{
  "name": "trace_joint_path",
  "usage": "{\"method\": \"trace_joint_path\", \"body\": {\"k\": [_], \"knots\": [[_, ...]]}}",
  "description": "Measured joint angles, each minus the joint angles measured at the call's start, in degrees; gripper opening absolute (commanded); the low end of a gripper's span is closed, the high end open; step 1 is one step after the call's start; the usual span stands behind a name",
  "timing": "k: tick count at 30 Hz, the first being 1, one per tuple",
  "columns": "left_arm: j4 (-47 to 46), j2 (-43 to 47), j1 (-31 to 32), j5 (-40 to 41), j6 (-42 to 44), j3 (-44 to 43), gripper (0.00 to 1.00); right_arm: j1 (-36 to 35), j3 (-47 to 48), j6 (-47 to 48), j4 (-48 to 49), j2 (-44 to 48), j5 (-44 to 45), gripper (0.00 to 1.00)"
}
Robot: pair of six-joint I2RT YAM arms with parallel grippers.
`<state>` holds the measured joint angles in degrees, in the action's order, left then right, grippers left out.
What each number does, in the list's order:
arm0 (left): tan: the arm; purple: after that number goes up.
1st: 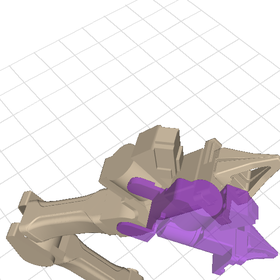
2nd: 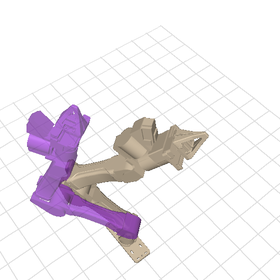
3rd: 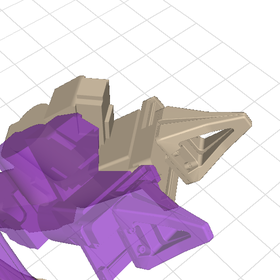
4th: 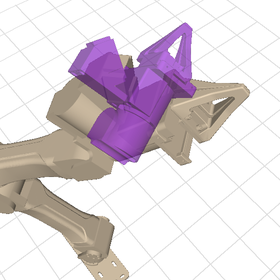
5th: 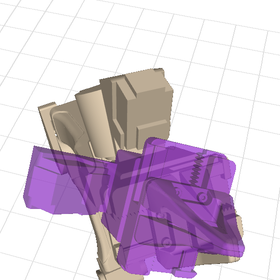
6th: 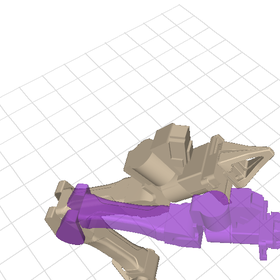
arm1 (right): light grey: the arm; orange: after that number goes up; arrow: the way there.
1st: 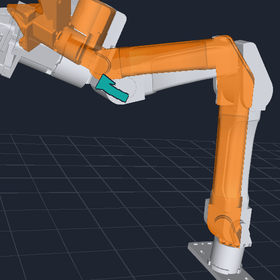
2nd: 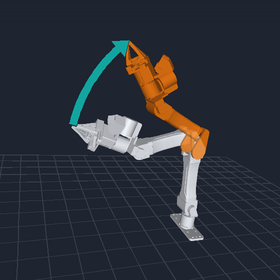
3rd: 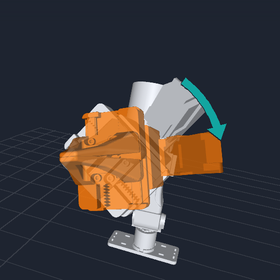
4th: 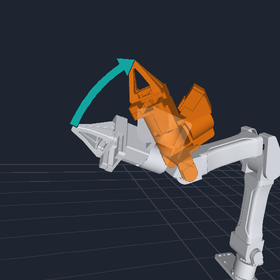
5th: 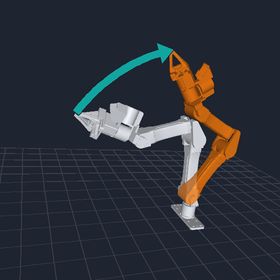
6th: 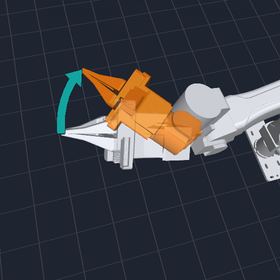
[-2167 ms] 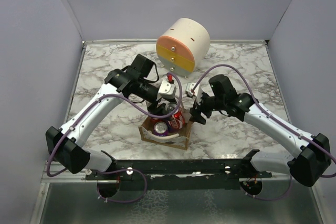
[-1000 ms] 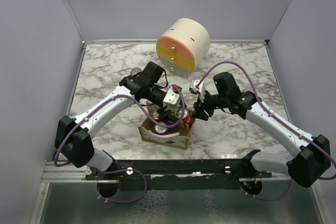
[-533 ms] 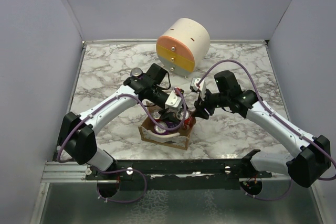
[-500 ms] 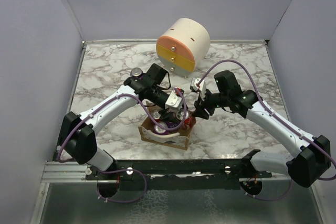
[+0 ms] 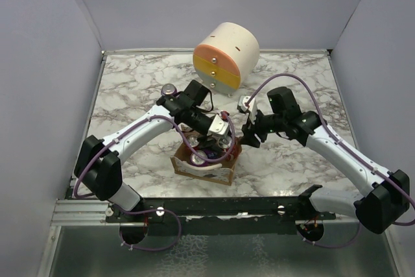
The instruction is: Place the beverage into the canvas bag
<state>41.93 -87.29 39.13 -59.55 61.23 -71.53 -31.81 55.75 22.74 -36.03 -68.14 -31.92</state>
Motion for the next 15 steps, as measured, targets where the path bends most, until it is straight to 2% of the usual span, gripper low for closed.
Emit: {"method": "trace_joint_path", "body": {"k": [15], "knots": [[-1.9,-2.3,3.2,7.5,-0.5,0.0,0.00,3.9,-0.3,0.0,0.0,4.2,-2.0,0.56]]}}
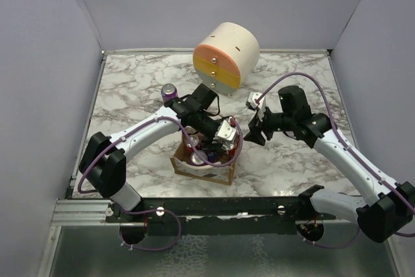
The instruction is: Place the beverage into the canvas bag
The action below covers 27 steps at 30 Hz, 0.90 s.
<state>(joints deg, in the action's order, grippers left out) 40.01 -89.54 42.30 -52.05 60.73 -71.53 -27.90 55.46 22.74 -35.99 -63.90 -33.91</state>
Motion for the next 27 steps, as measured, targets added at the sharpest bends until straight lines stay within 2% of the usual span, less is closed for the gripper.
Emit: {"method": "trace_joint_path", "body": {"k": [5,14,27], "knots": [[-0.5,-1.0,0.8,1.4,0.0,0.0,0.00,0.6,-0.7,0.0,0.0,0.6,-0.5,0.57],[-1.0,-2.6,1.6,3.2,-0.6,0.0,0.07,1.0,-1.7,0.0,0.0,1.6,-1.6,0.58],[-4.4,-3.1,1.9,4.7,-2.4,2.3,0.26,2.7,-4.5,0.0,0.4,4.7,-2.1,0.62]]}}
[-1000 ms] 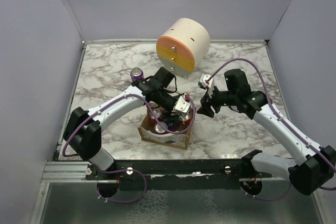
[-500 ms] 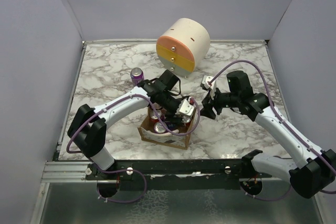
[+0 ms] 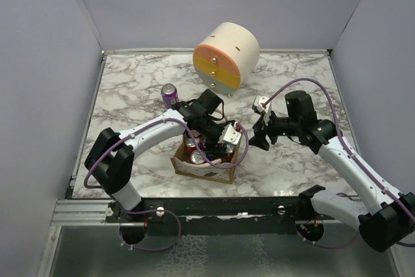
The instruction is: Place the beverage into the canvas bag
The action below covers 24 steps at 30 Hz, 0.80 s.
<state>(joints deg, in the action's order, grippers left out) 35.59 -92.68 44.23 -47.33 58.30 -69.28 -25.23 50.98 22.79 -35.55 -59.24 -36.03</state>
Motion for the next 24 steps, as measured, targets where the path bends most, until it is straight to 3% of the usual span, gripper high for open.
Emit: {"method": "trace_joint_path", "body": {"k": [8,24], "knots": [[-1.0,-0.1,0.7,1.2,-1.0,0.7,0.36,1.0,-0.2,0.0,0.0,0.3,-0.8,0.63],[-2.6,-1.5,2.1,6.0,-5.1,1.2,0.71,1.4,-0.5,0.0,0.0,0.7,-1.8,0.64]]}}
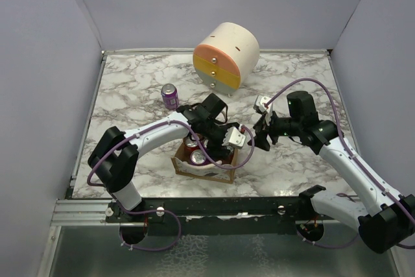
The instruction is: Place the beverage into the canvas bag
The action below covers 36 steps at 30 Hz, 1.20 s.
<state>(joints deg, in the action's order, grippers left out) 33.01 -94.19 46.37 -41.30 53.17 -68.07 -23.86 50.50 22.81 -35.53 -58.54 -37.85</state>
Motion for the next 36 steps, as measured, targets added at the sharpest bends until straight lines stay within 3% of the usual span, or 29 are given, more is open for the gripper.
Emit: {"method": "trace_joint_path", "body": {"k": [18,36], "knots": [[-1.0,0.6,0.5,3.7,-1.9,0.0,0.93,0.3,0.0,0.0,0.0,0.0,-0.6,0.65],[7.2,6.1,0.6,3.0,0.2,-6.2,0.90,0.9,0.0,0.0,0.0,0.0,-1.0,0.65]]}}
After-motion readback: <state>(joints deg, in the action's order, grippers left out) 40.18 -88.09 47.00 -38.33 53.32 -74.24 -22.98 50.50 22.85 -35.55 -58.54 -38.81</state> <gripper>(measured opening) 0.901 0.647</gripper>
